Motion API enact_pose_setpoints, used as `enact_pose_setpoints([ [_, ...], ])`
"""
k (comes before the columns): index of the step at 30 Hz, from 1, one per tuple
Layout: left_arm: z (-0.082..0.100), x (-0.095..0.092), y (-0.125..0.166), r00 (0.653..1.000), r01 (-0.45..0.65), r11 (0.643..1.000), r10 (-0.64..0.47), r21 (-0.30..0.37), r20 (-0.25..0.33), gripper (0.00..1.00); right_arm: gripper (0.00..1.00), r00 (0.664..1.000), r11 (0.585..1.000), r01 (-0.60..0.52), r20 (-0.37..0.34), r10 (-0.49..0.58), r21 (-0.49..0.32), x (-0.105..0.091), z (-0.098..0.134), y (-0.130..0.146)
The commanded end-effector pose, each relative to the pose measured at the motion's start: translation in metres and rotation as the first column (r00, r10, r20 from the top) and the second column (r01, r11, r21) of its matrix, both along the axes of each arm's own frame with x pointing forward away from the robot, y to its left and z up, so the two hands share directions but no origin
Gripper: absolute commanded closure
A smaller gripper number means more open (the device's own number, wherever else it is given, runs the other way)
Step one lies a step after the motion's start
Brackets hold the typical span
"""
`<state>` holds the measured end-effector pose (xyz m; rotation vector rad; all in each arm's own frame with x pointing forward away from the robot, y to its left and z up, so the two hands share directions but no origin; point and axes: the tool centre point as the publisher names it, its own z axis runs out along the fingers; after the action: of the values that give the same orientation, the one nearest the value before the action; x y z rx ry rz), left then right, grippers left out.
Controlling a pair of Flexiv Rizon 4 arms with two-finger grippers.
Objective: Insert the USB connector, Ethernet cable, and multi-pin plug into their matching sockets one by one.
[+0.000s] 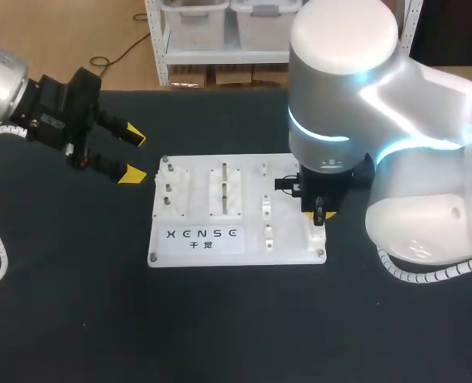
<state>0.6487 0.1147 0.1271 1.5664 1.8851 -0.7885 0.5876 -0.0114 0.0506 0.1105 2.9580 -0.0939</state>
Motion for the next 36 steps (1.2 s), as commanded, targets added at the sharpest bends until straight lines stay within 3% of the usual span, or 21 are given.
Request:
enact_pose_setpoints([
  [1,-0.001,0.0,0.001,1.0,0.001,1.0,-0.001,-0.003,0.003,0.0,1.0,0.999,1.0,0.016,-0.035,-0.016,-0.012,0.002,-0.041,0.001],
  [10,-0.001,0.0,0.001,1.0,0.001,1.0,-0.001,-0.003,0.003,0.0,1.0,0.993,1.0,0.011,-0.115,-0.013,-0.017,0.013,-0.068,0.008],
  [16,-0.001,0.0,0.001,1.0,0.001,1.0,-0.001,-0.003,0.003,0.0,1.0,0.989,1.0,-0.003,-0.145,0.001,-0.017,0.01,-0.081,0.003],
  [28,-0.001,0.0,0.001,1.0,0.001,1.0,-0.001,-0.003,0.003,0.0,0.99,0.988,1.0,-0.025,-0.153,0.024,-0.002,0.004,-0.085,0.0],
  [29,-0.001,0.0,0.001,1.0,0.001,1.0,-0.001,-0.003,0.003,0.0,0.76,0.989,1.0,-0.025,-0.143,0.024,-0.004,0.004,-0.083,0.0],
  [30,-0.001,0.0,0.001,1.0,0.001,1.0,-0.001,-0.003,0.003,0.0,0.27,0.991,1.0,-0.026,-0.131,0.025,-0.007,0.004,-0.079,0.0],
  [31,-0.001,0.0,0.001,1.0,0.001,1.0,-0.001,-0.003,0.003,0.0,0.0,0.992,1.0,-0.024,-0.121,0.024,-0.002,0.005,-0.075,-0.001],
  [36,-0.001,0.0,0.001,1.0,0.001,1.0,-0.001,-0.003,0.003,0.0,0.0,0.998,1.0,-0.013,-0.059,0.014,0.013,0.012,-0.051,-0.006],
])
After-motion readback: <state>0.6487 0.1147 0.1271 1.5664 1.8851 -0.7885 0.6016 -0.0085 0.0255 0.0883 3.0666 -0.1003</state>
